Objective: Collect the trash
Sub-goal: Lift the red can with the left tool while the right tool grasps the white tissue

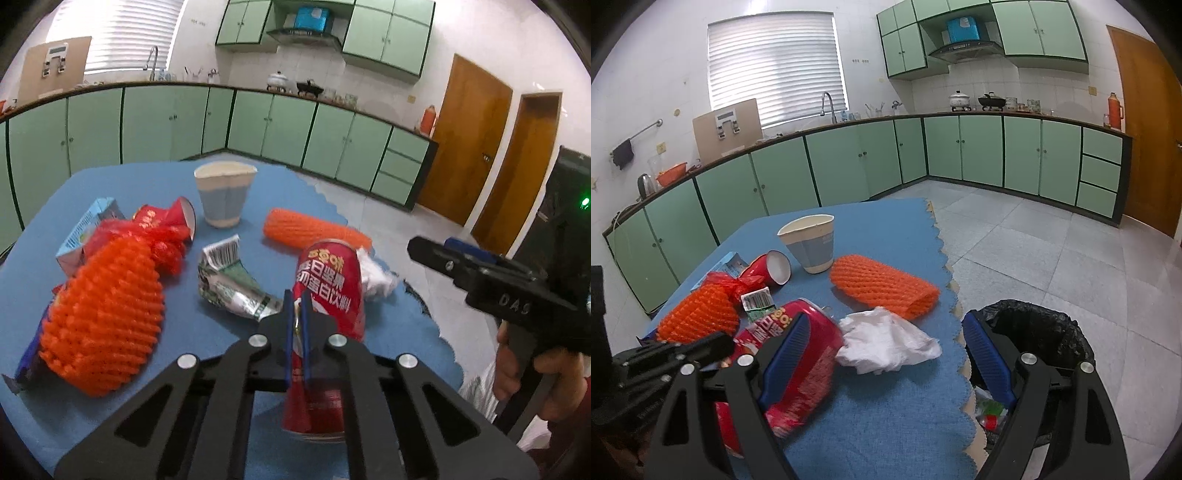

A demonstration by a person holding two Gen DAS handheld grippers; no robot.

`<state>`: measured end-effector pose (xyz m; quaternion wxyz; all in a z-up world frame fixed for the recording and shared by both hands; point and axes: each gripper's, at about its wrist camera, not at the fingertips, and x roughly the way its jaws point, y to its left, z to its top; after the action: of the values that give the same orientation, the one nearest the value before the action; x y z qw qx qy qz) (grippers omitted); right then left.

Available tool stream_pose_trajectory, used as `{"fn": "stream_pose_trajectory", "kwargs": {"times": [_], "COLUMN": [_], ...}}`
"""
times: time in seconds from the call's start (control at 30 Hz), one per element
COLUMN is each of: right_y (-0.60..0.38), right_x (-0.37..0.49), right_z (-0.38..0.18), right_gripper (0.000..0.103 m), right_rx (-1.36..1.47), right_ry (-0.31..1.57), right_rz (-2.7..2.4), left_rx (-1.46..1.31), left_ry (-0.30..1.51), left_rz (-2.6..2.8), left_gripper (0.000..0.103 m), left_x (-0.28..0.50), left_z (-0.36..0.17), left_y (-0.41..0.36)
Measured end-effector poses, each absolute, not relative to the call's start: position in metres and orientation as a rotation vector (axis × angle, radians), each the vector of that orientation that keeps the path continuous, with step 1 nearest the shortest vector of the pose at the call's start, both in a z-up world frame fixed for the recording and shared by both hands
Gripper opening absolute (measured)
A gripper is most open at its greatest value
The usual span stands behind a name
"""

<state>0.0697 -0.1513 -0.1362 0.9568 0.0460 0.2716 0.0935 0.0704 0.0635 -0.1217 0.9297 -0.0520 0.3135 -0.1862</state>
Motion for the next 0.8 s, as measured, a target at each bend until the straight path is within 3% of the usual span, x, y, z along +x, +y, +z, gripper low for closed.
{"fn": "stream_pose_trajectory", "kwargs": {"times": [0.17, 0.2, 0.27, 0.47, 0.63, 0.8], "right_y": [-0.151, -0.152, -0.152, -0.152, -0.154, -0.155], "right_x": [0.072, 0.072, 0.073, 0.073, 0.072, 0.072], "right_z": [-0.142, -0.143, -0.144, -0.147, -0.147, -0.147], "right_gripper": [0.083, 0.083, 0.083, 0.082, 0.082, 0.082], "right_rx": [0.081, 0.082, 0.087, 0.091, 0.092, 0.093], "right_ry": [0.577, 0.579, 0.585, 0.596, 0.599, 0.597], "right_rz": [0.191, 0.191, 0.194, 0.201, 0.202, 0.198], "left_rx": [-0.13, -0.143, -0.157, -0.162, -0.172, -0.17], "left_ry": [0.692, 0.704, 0.702, 0.744, 0.795, 0.831], "left_rz": [-0.369, -0.377, -0.375, -0.416, -0.448, -0.48], "left_gripper": [0.008, 0.013, 0.038, 0.058, 0.06, 0.054], "left_x": [0.081, 0.082, 0.082, 0.08, 0.087, 0.09], "left_z": [-0.131, -0.132, -0.132, -0.14, -0.153, -0.165], "left_y": [0.068, 0.07, 0.073, 0.071, 0.065, 0.057]}}
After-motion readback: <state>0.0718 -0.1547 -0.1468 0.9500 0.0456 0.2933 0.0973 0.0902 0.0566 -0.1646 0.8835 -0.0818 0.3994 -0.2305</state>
